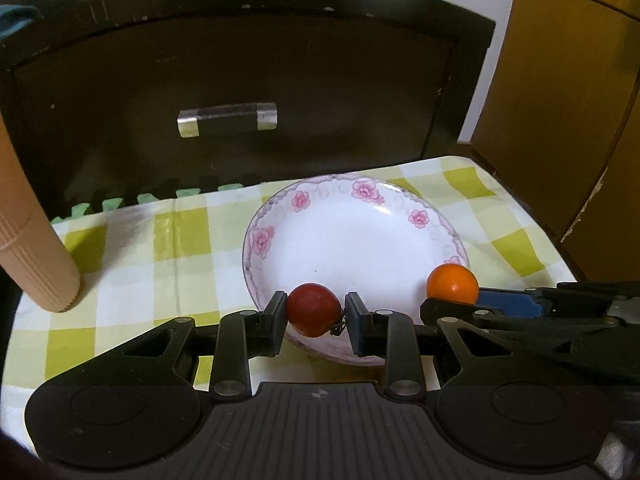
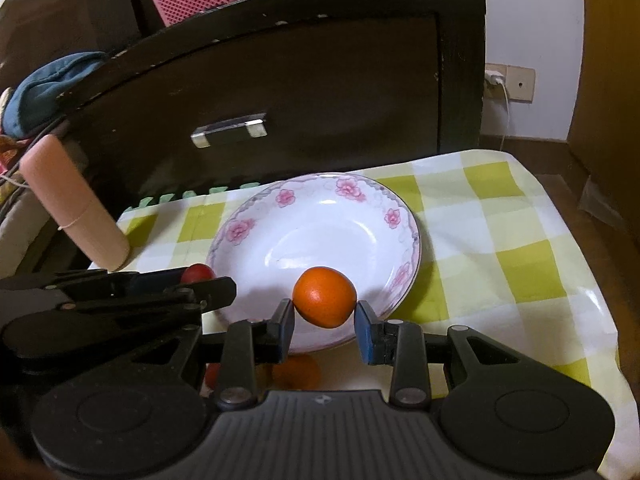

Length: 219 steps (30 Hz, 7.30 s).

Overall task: Organize fruits
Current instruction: 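Carry the red tomato and tangerine in both grippers over the white floral plate, then open both grippers to drop the tomato and tangerine into the plate, then withdraw both tools from the plate back toward the remaining fruits, then close left gripper on large red tomato while right gripper closes on brown round fruit, then carry the large tomato and brown fruit in both grippers over the plate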

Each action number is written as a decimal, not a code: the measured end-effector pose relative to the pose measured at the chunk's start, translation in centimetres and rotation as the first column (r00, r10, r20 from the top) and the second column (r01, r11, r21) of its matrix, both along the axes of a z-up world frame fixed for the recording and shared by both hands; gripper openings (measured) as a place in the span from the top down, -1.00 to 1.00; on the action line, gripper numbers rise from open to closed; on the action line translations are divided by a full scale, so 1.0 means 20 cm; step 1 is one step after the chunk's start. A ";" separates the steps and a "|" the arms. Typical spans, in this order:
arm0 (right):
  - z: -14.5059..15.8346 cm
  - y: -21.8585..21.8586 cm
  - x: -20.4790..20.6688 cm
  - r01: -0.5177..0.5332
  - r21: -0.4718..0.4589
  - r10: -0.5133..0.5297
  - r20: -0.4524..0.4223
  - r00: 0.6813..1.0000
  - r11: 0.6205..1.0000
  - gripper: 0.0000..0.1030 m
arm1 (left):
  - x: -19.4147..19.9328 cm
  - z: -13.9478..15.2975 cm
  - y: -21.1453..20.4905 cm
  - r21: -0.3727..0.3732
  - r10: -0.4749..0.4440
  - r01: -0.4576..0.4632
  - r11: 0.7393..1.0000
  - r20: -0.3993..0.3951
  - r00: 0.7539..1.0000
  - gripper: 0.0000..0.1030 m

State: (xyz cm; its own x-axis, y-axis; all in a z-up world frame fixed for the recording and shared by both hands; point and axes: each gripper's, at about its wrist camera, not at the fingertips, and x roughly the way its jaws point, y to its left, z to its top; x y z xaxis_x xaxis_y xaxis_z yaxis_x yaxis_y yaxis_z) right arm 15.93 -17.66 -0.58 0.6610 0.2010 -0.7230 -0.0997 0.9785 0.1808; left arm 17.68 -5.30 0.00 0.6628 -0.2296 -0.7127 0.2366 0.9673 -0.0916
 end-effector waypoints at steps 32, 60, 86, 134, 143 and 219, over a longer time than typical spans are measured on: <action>-0.10 0.00 0.12 -0.024 -0.009 0.024 -0.018 1.000 1.000 0.36 | 0.07 -0.07 0.00 0.012 0.023 -0.023 1.000 -0.017 1.000 0.14; 0.03 -0.01 -0.01 0.006 0.009 -0.007 0.044 0.999 1.000 0.35 | -0.08 0.02 0.07 0.003 0.030 -0.030 1.000 0.014 0.999 -0.19; -0.04 0.13 -0.46 -0.032 0.048 0.035 -0.049 0.998 0.998 0.35 | -0.47 -0.01 0.28 0.040 0.062 -0.060 0.997 -0.046 0.997 -0.29; -0.23 0.26 -0.46 -0.138 -0.007 0.136 -0.134 0.982 0.990 0.36 | -0.29 -0.21 0.39 0.032 0.142 -0.139 0.990 -0.116 0.983 -0.01; -0.21 0.27 -0.49 -0.161 -0.030 0.155 -0.134 0.979 0.987 0.51 | -0.36 -0.20 0.38 0.029 0.112 -0.109 0.994 -0.144 0.983 -0.01; -0.13 0.17 -0.60 -0.107 -0.064 0.100 -0.115 0.988 0.992 0.51 | -0.57 -0.15 0.17 0.058 -0.045 0.052 0.997 -0.117 0.992 0.00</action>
